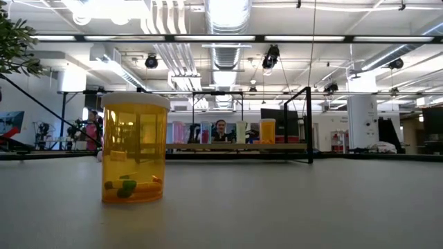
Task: Pick and place medicine bottles onto shelf by color
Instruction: Put the blue pill bottle on the shelf aligned with the other blue pill bottles
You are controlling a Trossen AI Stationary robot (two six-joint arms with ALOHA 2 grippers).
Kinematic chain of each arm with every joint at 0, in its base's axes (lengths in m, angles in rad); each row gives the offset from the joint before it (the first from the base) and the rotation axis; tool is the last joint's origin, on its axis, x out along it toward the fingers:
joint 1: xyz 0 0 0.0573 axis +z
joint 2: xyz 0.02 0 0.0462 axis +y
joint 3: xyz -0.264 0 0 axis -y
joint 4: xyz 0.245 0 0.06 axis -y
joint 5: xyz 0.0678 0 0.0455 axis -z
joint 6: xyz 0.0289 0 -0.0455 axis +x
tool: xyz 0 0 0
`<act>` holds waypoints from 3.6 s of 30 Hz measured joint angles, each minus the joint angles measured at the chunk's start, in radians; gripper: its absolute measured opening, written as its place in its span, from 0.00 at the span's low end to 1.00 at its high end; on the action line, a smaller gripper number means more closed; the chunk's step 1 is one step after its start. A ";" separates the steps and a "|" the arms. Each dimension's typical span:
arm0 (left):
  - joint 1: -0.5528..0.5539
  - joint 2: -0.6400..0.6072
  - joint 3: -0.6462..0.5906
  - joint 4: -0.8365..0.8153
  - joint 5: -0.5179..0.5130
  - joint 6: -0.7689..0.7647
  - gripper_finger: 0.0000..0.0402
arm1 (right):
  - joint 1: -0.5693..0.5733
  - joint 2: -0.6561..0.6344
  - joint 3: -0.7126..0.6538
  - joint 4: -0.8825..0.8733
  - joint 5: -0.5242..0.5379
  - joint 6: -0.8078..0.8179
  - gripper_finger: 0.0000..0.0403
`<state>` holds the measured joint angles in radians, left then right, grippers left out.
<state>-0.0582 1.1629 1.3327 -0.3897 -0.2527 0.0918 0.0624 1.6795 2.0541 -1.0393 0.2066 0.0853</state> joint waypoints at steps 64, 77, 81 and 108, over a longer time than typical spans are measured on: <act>-0.001 0.079 -0.011 0.058 0.013 -0.139 0.48 | -0.004 -0.004 0.001 0.050 0.001 -0.138 0.26; -0.001 0.079 -0.011 0.059 0.014 -0.139 0.25 | -0.004 -0.004 0.001 0.050 0.001 -0.138 0.26; -0.001 0.079 -0.011 0.059 0.014 -0.139 0.25 | -0.004 -0.004 0.002 0.049 0.001 -0.138 0.26; 0.193 0.278 -0.006 -0.038 0.013 -0.223 0.24 | -0.004 -0.128 0.002 -0.256 0.029 0.189 0.68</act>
<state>0.1351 1.4406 1.3263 -0.4274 -0.2401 -0.1316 0.0582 1.5520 2.0560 -1.2952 0.2354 0.2742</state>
